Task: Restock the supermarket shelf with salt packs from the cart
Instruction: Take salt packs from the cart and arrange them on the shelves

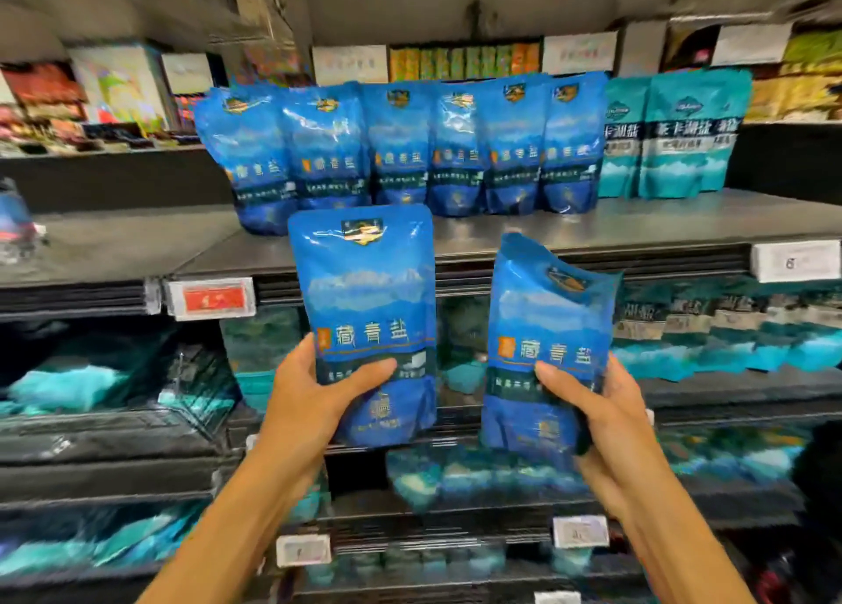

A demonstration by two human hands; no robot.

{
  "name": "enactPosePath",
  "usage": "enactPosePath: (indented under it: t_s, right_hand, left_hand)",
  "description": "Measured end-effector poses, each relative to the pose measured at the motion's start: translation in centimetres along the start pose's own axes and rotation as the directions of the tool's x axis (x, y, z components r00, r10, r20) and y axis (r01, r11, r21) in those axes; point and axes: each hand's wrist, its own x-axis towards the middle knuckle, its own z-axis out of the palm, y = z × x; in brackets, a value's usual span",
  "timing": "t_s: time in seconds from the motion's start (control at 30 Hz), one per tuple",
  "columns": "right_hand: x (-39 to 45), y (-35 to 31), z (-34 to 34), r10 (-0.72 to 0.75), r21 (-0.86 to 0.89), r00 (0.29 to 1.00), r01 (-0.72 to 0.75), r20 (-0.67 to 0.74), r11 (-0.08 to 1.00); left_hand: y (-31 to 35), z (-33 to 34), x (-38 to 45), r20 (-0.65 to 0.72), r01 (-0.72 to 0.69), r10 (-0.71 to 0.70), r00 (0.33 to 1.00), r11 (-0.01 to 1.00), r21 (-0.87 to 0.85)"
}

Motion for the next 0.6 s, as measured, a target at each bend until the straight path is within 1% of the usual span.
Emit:
enactPosePath:
  t_s: [0.13, 0.23, 0.33, 0.43, 0.53, 0.6]
  right_hand:
    - [3.8, -4.6, 3.6, -0.107, 0.004, 0.992, 0.107, 0.072, 0.994]
    - [8.0, -8.7, 5.6, -0.193, -0.077, 0.977, 0.201, 0.091, 0.977]
    - [13.2, -11.5, 7.2, -0.223, -0.145, 0.969, 0.238, 0.110, 0.960]
    - [18.2, -11.5, 8.4, -0.194, -0.172, 0.976, 0.210, 0.101, 0.962]
    - [22.5, -9.7, 8.5, -0.106, -0.176, 0.993, 0.113, 0.046, 0.978]
    - [24.6, -9.0, 8.5, -0.064, -0.225, 0.998, 0.067, 0.018, 0.972]
  left_hand:
    - [4.4, 0.8, 4.0, 0.026, -0.123, 0.123, 0.992, 0.992, -0.021]
    - [7.2, 2.3, 8.4, 0.039, -0.169, 0.169, 0.985, 0.986, -0.003]
    - [8.7, 3.8, 13.7, 0.033, -0.198, 0.197, 0.980, 0.980, 0.035]
    - [8.7, 5.5, 18.3, 0.051, -0.164, 0.161, 0.986, 0.984, 0.067]
    - [6.7, 6.3, 21.9, 0.039, -0.092, 0.087, 0.995, 0.987, 0.131]
    - [5.3, 6.6, 23.6, 0.021, -0.042, 0.039, 0.999, 0.987, 0.157]
